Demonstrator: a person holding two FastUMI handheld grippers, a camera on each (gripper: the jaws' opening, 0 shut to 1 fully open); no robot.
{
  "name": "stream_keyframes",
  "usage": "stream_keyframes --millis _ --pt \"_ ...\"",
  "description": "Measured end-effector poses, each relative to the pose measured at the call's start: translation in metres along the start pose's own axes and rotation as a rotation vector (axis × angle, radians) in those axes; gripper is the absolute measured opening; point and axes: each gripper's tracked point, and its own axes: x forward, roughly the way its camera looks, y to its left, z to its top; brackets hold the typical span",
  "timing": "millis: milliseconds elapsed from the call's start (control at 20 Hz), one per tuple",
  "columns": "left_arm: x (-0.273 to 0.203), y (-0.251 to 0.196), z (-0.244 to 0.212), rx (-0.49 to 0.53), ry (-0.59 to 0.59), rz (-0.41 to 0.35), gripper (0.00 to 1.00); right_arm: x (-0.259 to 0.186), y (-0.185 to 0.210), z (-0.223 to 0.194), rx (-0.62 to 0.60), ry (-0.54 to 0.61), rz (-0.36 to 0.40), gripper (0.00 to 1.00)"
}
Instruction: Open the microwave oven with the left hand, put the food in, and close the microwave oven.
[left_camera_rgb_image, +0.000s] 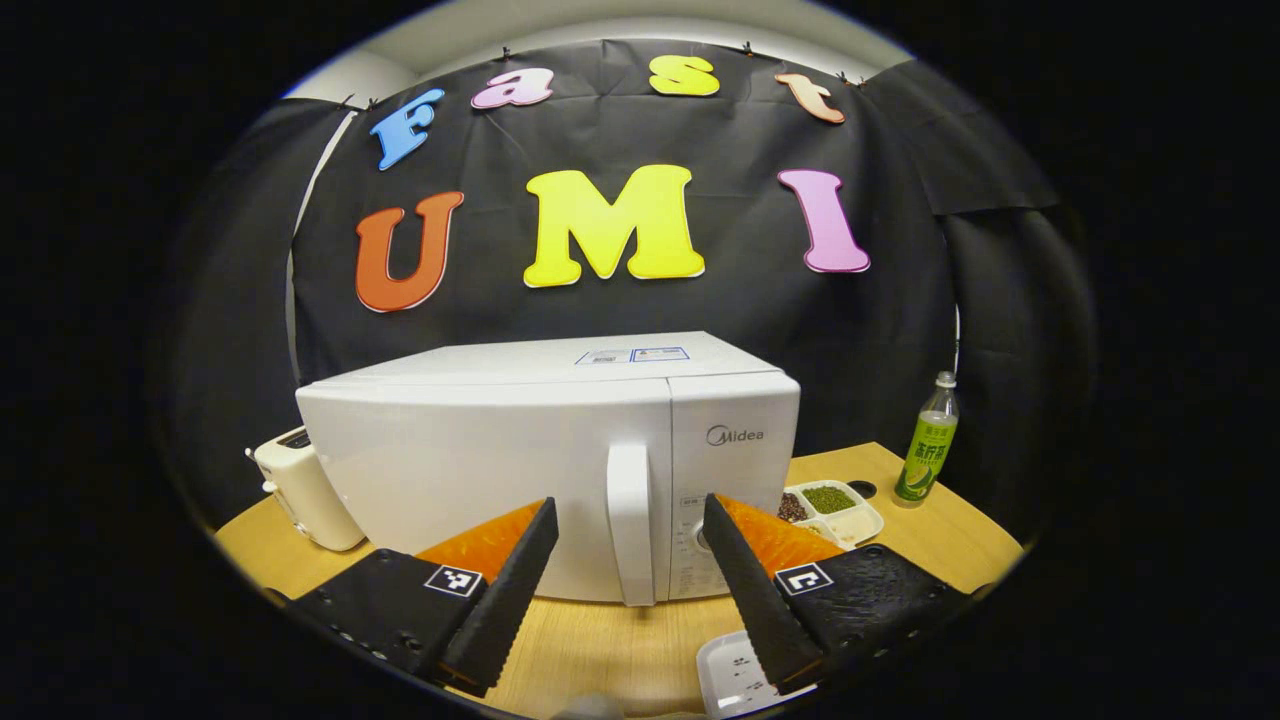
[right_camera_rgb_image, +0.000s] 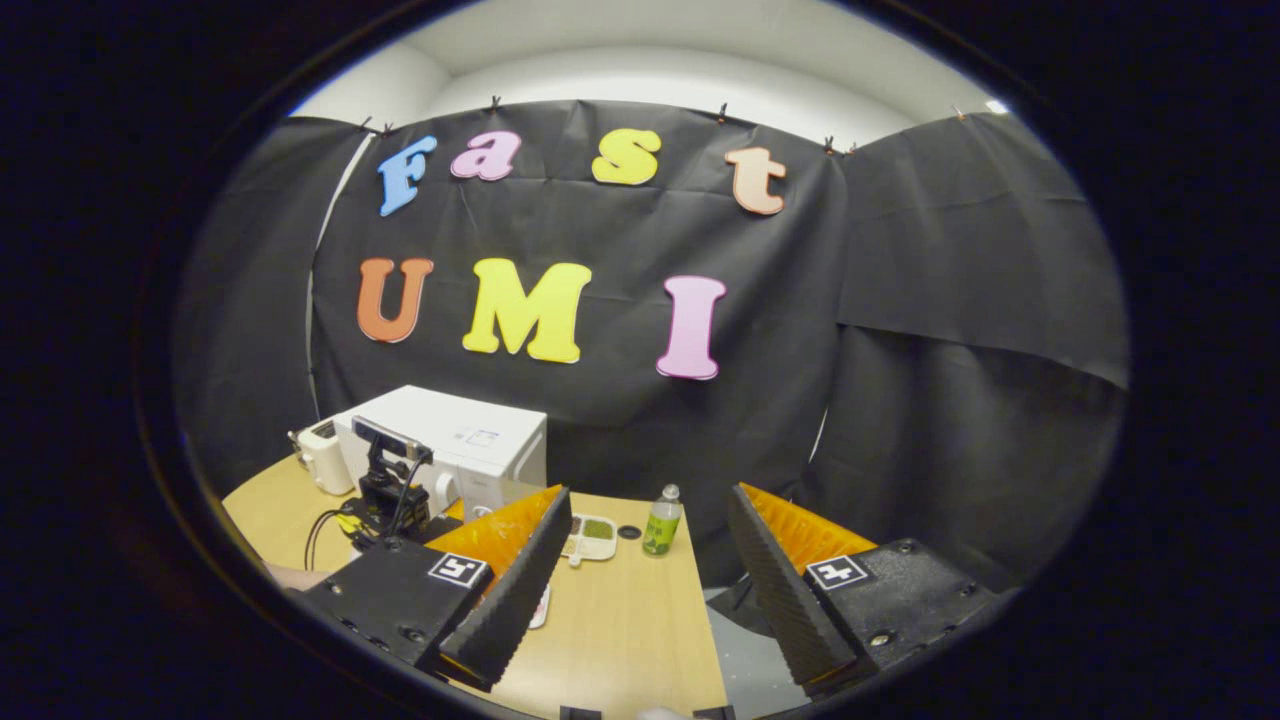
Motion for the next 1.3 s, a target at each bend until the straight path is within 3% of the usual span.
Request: stream_keyframes --millis 100,150,200,350,400,450,500,550,600,650,750,800,850,1100,1300 --pt "0.009 0.001 -0.005 0.003 0.016 -0.009 0.86 0.005 -0.005 -0.003 -0.020 0.004 -0.012 0.96" --pt "0.014 -0.002 -0.008 -0.005 0.020 -0.033 0.82 0.008 -0.006 -0.003 -0.016 0.007 -0.013 1.00" --pt "0.016 -0.001 -0.010 -0.026 0.030 -0.039 0.69 0.011 -0.005 -0.004 -0.006 0.011 -0.011 0.96" --pt "0.020 0.001 -0.013 -0.052 0.043 -0.049 0.65 0.016 -0.001 -0.008 0.015 0.027 -0.002 1.00" --pt "0.016 0.002 -0.009 -0.062 0.034 -0.063 0.44 0.017 0.001 -0.007 0.015 0.029 0.003 0.97" --pt "0.013 -0.002 -0.008 -0.065 0.034 -0.089 0.38 0.017 0.002 -0.006 0.013 0.029 0.002 1.00" --pt "0.020 -0.007 -0.010 -0.074 0.029 -0.096 0.39 0.017 0.002 -0.006 0.008 0.031 0.002 0.96" --pt "0.015 -0.006 -0.007 -0.059 0.029 -0.098 0.25 0.018 0.003 -0.005 0.004 0.030 0.003 0.96" --pt "0.016 -0.005 -0.009 -0.060 0.031 -0.097 0.24 0.018 0.004 -0.004 -0.001 0.031 0.003 1.00" --pt "0.017 -0.006 -0.009 -0.066 0.031 -0.099 0.18 0.019 0.005 -0.004 -0.002 0.034 0.007 0.96" --pt "0.016 -0.005 -0.009 -0.076 0.038 -0.107 0.17 0.022 0.010 -0.006 0.002 0.045 0.018 1.00" --pt "0.017 -0.008 -0.008 -0.092 0.033 -0.105 0.29 0.023 0.013 -0.008 0.003 0.051 0.025 1.00" --pt "0.012 -0.006 -0.006 -0.077 0.034 -0.106 0.05 0.023 0.015 -0.008 0.003 0.055 0.030 1.00" --pt "0.011 -0.006 -0.009 -0.097 0.047 -0.136 0.05 0.014 0.019 0.001 -0.013 0.032 0.029 0.97" --pt "-0.026 0.001 -0.016 -0.091 0.030 -0.149 0.05 0.003 0.021 0.009 -0.015 0.005 0.017 0.96"
